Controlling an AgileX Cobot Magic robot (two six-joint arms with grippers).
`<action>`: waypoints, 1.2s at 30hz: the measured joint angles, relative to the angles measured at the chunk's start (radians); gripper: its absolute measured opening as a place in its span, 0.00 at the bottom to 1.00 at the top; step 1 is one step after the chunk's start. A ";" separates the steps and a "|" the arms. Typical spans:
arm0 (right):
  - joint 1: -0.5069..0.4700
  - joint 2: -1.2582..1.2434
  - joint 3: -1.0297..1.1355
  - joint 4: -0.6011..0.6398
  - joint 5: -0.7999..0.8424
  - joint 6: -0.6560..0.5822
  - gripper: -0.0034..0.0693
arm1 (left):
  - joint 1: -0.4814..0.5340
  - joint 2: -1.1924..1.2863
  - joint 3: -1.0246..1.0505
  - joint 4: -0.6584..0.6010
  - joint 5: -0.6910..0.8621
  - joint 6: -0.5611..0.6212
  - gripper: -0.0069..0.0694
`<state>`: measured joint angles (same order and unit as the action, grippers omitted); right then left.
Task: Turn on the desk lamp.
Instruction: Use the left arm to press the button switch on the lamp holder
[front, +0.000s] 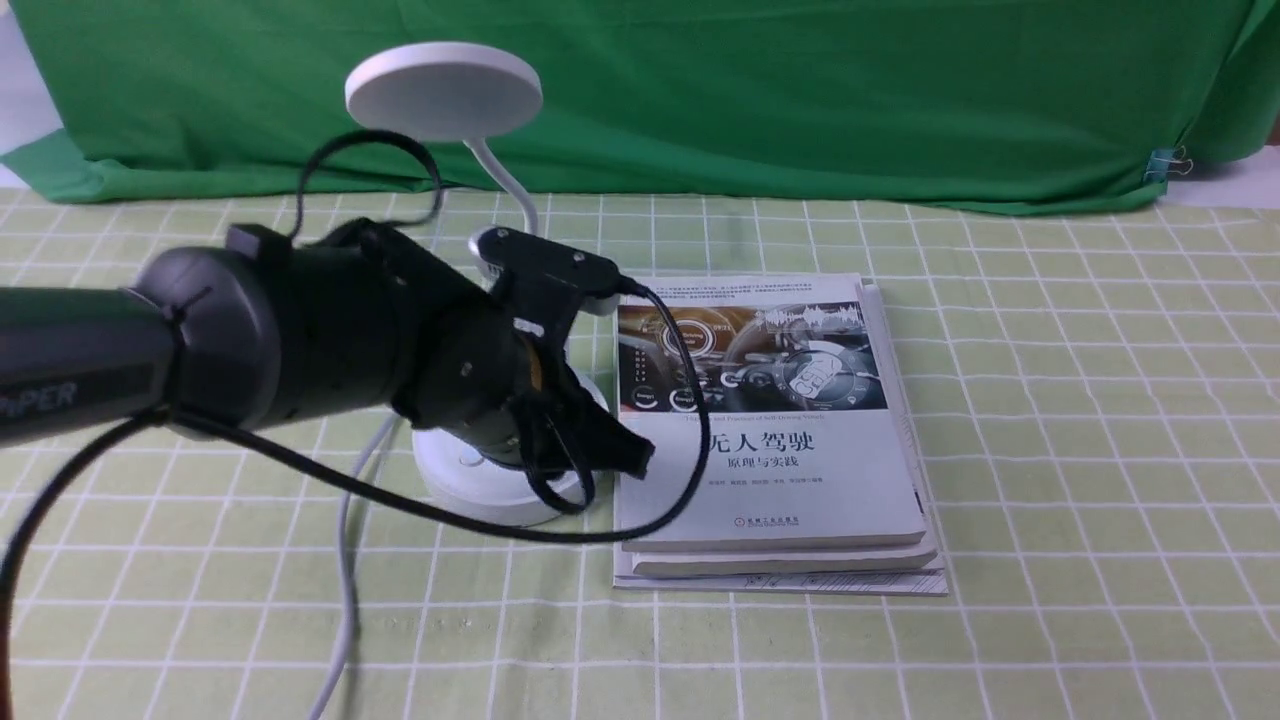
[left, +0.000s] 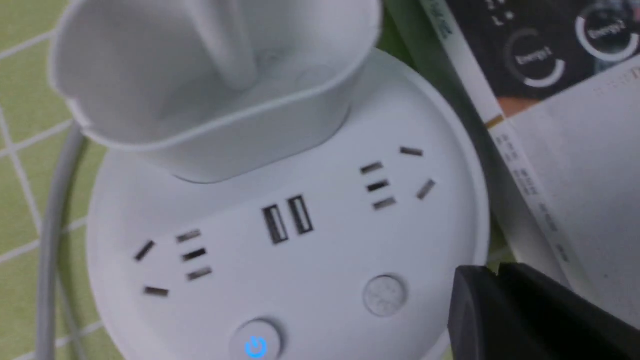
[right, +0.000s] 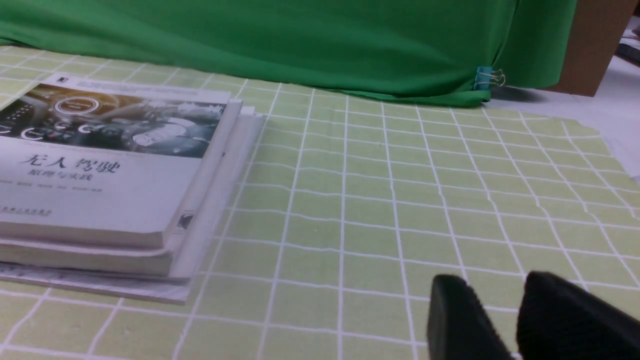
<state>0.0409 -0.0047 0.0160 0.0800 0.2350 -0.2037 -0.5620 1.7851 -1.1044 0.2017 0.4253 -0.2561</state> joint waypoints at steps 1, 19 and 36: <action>0.000 0.000 0.000 0.000 0.000 0.000 0.38 | -0.015 0.000 0.011 0.057 -0.010 -0.086 0.12; 0.000 0.000 0.000 0.000 0.000 0.000 0.38 | 0.092 0.000 0.026 -0.101 -0.066 -0.049 0.12; 0.000 0.000 0.000 0.000 0.000 0.000 0.38 | 0.103 0.000 0.026 -0.239 -0.079 0.083 0.12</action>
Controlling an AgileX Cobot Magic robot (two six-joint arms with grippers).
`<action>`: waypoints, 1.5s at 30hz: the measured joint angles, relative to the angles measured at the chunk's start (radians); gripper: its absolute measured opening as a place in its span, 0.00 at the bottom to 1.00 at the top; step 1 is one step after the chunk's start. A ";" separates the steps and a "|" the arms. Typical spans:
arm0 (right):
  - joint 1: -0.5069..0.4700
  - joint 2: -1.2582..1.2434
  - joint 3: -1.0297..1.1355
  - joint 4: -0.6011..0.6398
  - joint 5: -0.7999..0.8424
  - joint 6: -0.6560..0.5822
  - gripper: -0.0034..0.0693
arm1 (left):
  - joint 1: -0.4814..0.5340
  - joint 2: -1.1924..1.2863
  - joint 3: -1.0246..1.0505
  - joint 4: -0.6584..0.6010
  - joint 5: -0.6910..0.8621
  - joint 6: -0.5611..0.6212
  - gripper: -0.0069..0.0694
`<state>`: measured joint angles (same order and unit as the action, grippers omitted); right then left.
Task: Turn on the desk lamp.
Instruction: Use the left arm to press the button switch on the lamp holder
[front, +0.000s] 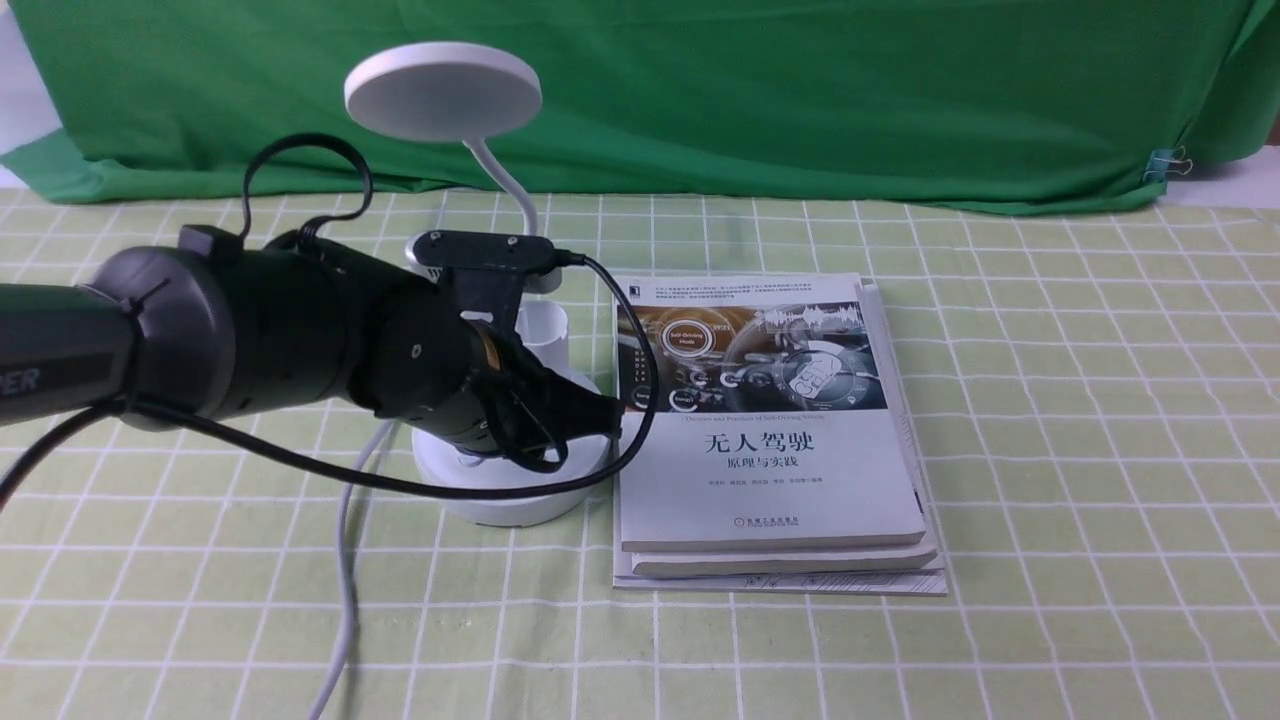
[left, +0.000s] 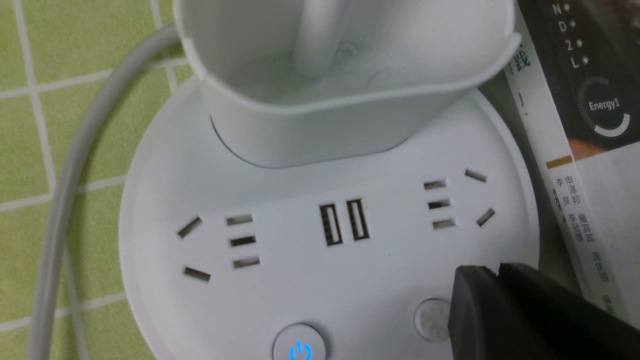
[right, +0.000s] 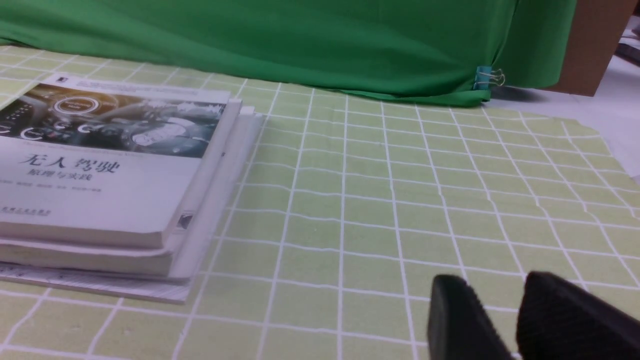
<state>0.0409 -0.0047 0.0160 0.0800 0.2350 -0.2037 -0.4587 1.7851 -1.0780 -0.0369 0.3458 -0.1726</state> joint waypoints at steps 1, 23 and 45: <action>0.000 0.000 0.000 0.000 0.000 0.000 0.38 | 0.000 0.002 0.000 0.000 0.000 0.000 0.12; 0.000 0.000 0.000 0.000 0.000 0.000 0.38 | 0.000 0.030 0.012 0.012 -0.020 -0.001 0.12; 0.000 0.000 0.000 0.000 0.000 0.000 0.38 | 0.001 0.031 0.021 0.004 -0.073 -0.007 0.12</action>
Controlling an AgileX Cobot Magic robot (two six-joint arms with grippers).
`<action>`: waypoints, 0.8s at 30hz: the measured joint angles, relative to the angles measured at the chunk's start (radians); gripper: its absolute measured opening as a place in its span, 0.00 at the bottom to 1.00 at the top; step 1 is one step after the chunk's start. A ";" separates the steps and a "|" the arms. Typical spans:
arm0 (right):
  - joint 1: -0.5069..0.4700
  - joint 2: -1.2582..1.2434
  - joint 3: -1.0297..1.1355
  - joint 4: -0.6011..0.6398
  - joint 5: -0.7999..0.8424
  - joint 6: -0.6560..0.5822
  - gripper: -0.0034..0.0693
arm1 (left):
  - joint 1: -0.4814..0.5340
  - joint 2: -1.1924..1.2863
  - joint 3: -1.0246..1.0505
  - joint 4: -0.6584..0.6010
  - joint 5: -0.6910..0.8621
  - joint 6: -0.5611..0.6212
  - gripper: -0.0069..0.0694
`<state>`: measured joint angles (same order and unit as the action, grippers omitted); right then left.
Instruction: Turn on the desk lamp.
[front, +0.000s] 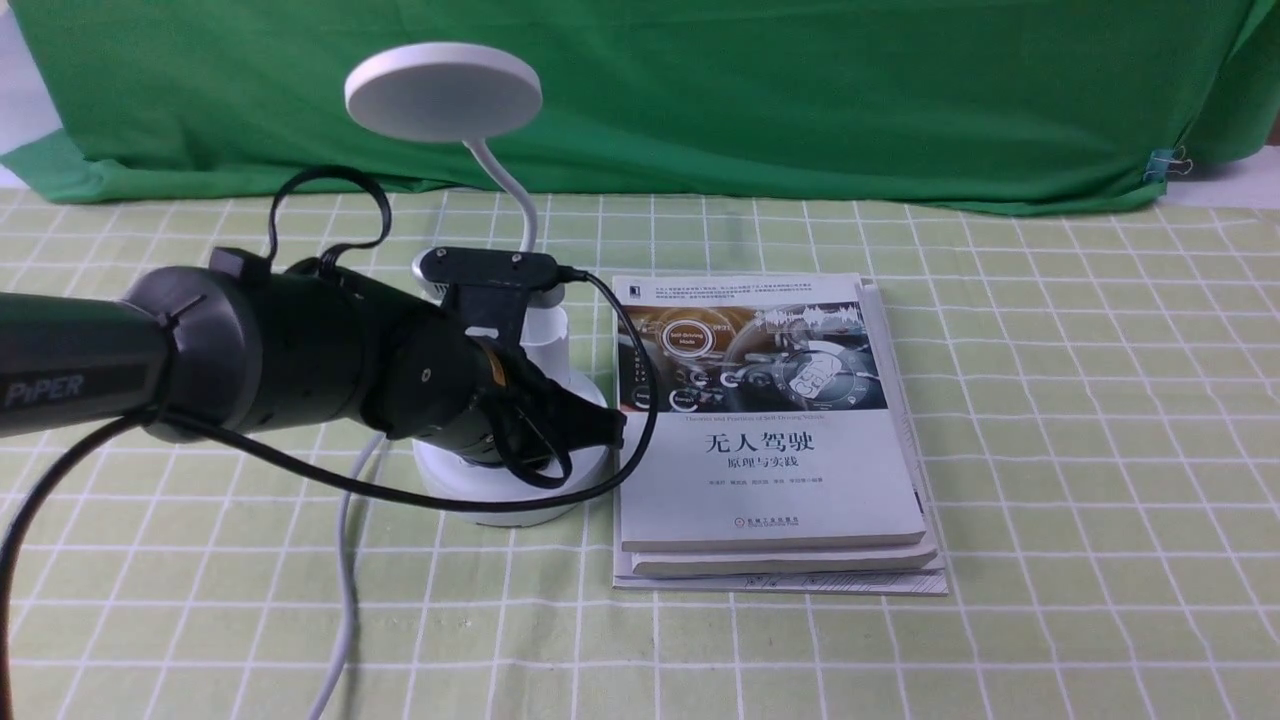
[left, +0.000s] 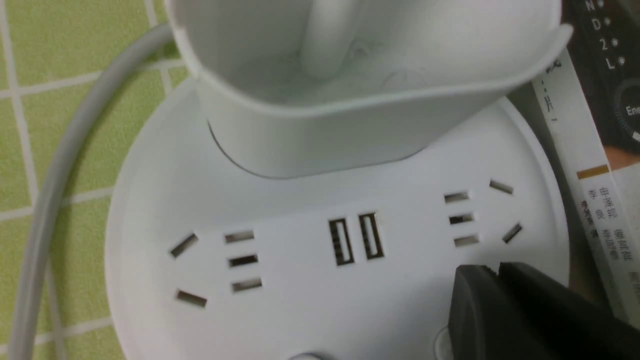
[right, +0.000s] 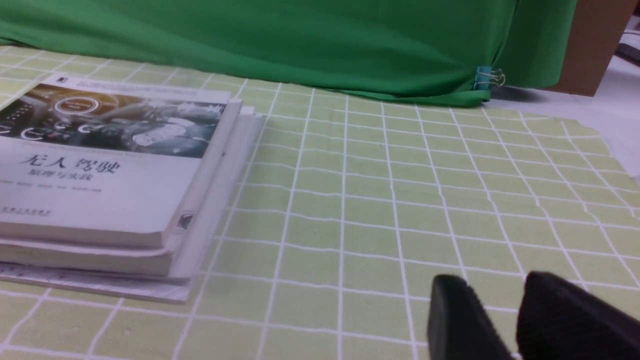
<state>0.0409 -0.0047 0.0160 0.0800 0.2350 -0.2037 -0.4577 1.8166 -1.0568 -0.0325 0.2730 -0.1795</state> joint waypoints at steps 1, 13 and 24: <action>0.000 0.000 0.000 0.000 0.000 0.000 0.38 | 0.000 -0.010 0.001 0.001 0.000 0.000 0.12; 0.000 0.000 0.000 0.000 0.000 0.000 0.38 | 0.000 -0.128 0.013 0.007 0.027 0.000 0.12; 0.000 0.000 0.000 0.000 0.000 0.000 0.38 | 0.000 -0.380 0.336 0.003 -0.029 -0.004 0.12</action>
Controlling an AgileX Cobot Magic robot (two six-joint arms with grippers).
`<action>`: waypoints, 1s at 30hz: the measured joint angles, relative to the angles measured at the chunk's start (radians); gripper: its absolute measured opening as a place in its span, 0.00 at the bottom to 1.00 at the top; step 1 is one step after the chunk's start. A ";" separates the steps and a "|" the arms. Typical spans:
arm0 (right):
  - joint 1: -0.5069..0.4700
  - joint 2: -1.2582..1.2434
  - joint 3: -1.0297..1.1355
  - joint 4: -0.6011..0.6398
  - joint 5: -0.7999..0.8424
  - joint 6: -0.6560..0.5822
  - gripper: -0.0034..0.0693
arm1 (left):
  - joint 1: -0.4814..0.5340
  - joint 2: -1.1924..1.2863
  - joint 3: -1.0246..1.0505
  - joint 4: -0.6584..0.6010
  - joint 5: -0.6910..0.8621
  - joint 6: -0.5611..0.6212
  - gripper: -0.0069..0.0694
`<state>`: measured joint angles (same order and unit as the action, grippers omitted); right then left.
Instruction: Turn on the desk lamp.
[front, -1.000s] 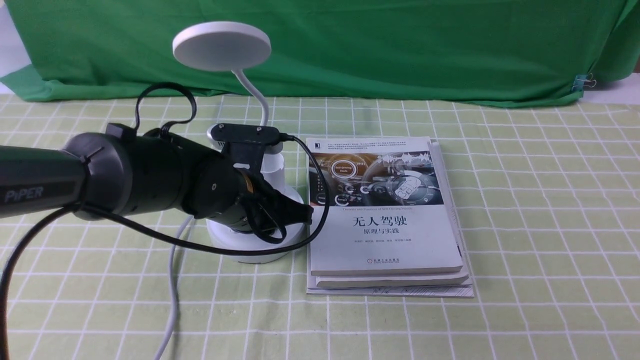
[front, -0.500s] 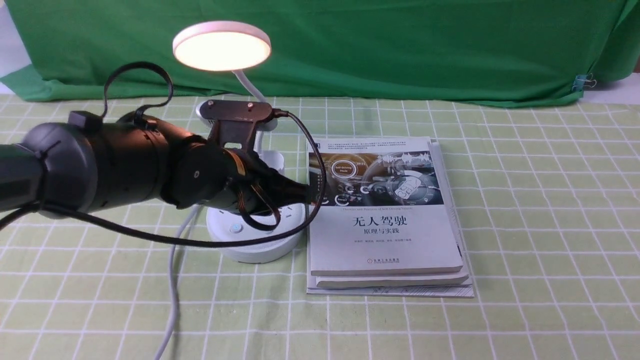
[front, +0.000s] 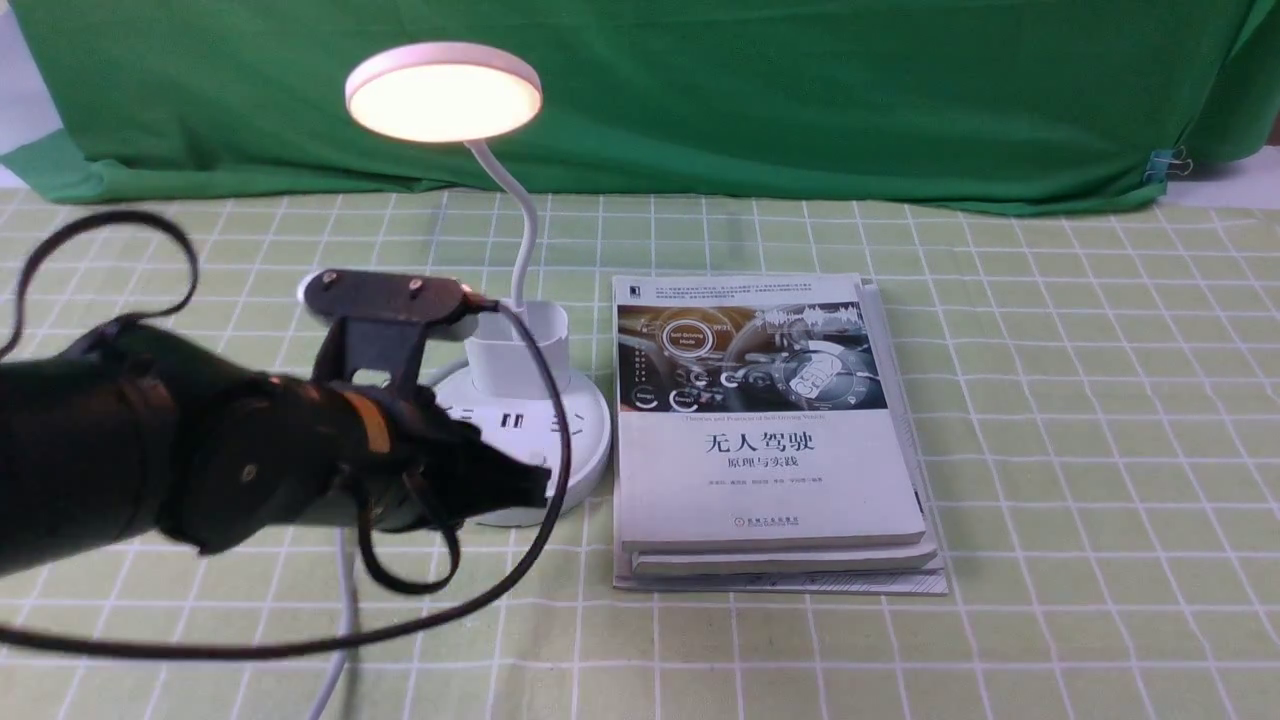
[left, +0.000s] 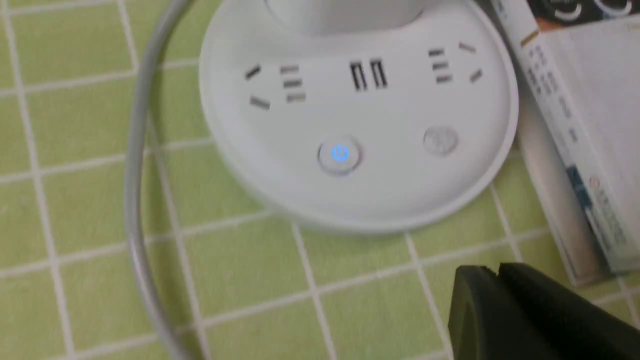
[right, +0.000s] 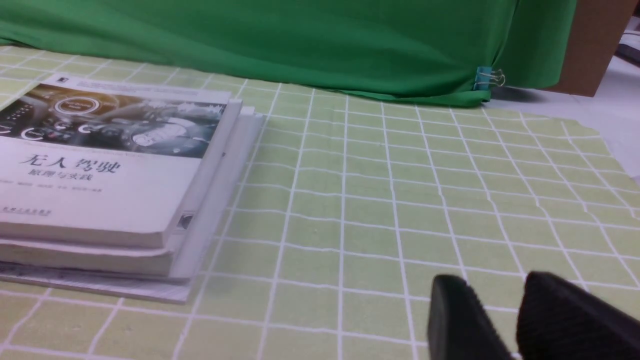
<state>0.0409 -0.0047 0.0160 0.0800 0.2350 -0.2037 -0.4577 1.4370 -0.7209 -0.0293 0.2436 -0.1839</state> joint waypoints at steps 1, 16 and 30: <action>0.000 0.000 0.000 0.000 0.000 0.000 0.38 | 0.000 -0.009 0.016 -0.001 -0.002 -0.001 0.12; 0.000 0.000 0.000 0.000 0.000 0.000 0.38 | 0.000 -0.837 0.315 0.077 -0.003 0.110 0.12; 0.000 0.000 0.000 0.000 0.000 0.000 0.38 | 0.000 -1.024 0.352 0.078 0.023 0.135 0.12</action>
<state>0.0409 -0.0047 0.0160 0.0800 0.2350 -0.2037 -0.4577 0.4131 -0.3689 0.0486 0.2667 -0.0489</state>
